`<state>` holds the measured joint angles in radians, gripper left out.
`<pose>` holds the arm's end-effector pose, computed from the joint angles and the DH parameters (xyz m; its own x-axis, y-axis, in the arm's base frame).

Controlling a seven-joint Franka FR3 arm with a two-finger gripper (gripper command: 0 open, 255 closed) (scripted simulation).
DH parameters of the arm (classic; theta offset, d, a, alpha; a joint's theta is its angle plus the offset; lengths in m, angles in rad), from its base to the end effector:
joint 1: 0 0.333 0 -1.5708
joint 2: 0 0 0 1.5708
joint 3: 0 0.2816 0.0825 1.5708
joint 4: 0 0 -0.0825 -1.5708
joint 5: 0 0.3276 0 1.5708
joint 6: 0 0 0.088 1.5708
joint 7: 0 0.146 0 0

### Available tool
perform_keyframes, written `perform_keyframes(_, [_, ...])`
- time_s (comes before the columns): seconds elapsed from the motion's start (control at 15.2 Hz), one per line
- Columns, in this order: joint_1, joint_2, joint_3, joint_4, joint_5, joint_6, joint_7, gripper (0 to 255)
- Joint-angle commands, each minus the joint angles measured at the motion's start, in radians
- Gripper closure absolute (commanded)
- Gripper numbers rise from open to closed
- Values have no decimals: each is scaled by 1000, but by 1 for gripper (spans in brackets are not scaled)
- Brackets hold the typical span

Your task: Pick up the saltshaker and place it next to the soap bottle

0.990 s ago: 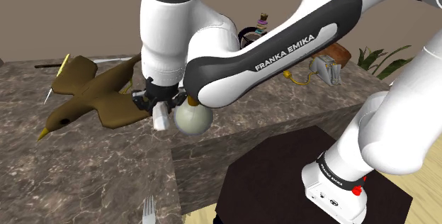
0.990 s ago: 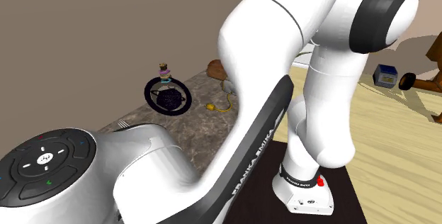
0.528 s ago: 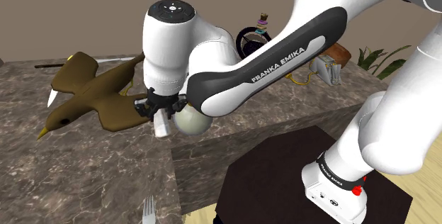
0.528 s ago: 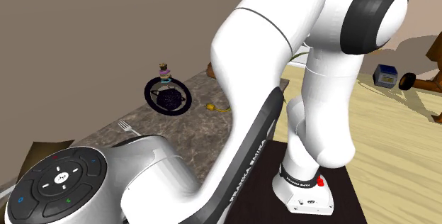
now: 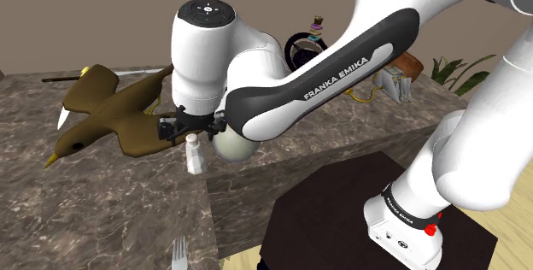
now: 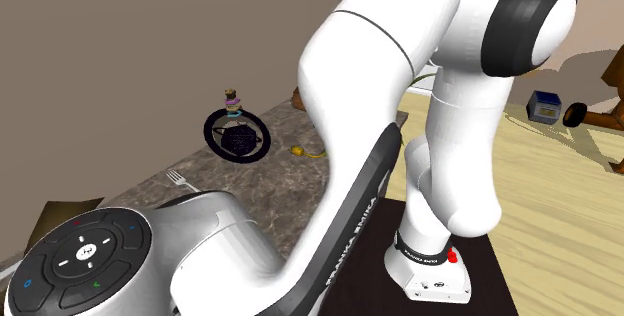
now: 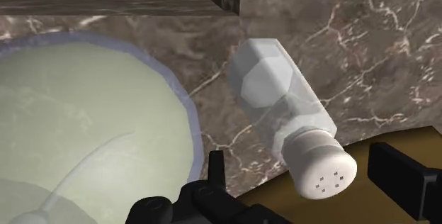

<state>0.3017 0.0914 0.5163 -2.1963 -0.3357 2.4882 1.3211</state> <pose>0.3642 0.3782 0.3340 0.9306 -0.2691 0.2482 -0.2429 -0.9611 -0.1314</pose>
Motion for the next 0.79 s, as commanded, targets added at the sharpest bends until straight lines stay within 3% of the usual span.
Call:
perform_keyframes(0.0, [-1,3,-2,-7,0,-3,1,0])
perform_keyframes(0.13, [-3,4,-3,-5,1,-3,-2,0])
perform_keyframes(0.4, [-6,-108,15,4,112,-99,-78,0])
perform_keyframes(0.73, [-4,-108,13,4,112,-99,-78,0])
